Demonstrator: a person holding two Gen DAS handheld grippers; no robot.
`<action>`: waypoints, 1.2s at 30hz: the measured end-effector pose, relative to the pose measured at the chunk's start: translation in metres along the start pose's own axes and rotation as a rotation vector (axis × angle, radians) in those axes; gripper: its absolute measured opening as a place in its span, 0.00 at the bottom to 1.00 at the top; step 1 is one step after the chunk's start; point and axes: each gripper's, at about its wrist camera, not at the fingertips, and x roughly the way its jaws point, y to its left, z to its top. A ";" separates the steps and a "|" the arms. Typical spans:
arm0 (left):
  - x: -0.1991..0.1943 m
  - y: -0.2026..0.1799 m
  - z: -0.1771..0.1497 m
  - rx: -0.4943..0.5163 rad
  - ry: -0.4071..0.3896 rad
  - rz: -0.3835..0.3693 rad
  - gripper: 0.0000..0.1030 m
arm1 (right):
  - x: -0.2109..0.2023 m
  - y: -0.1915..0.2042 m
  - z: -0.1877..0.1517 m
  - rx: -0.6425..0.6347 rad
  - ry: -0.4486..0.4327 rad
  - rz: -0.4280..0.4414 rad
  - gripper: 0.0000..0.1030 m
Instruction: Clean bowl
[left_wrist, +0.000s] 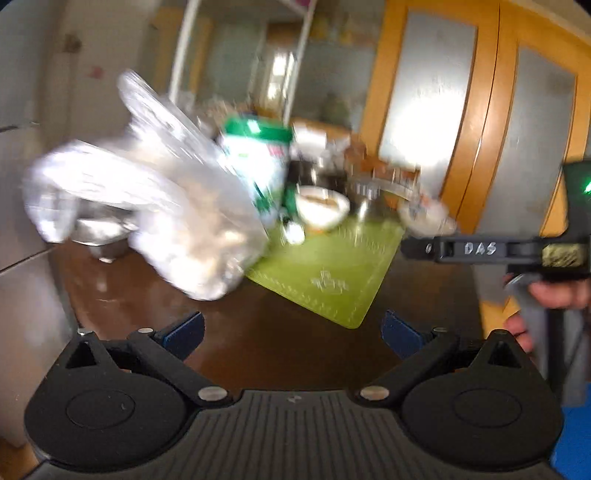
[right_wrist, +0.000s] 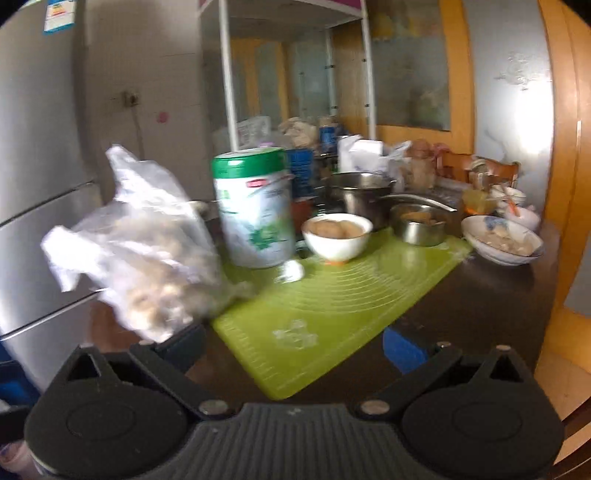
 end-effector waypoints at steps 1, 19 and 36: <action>0.022 -0.010 0.004 0.008 0.021 0.013 1.00 | 0.011 -0.004 0.001 -0.006 0.017 -0.020 1.00; 0.165 -0.059 0.010 -0.048 0.095 0.293 1.00 | 0.158 -0.099 0.000 -0.019 0.080 0.053 1.00; 0.190 -0.049 0.022 -0.076 0.098 0.374 1.00 | 0.201 -0.100 0.009 -0.086 0.150 0.195 1.00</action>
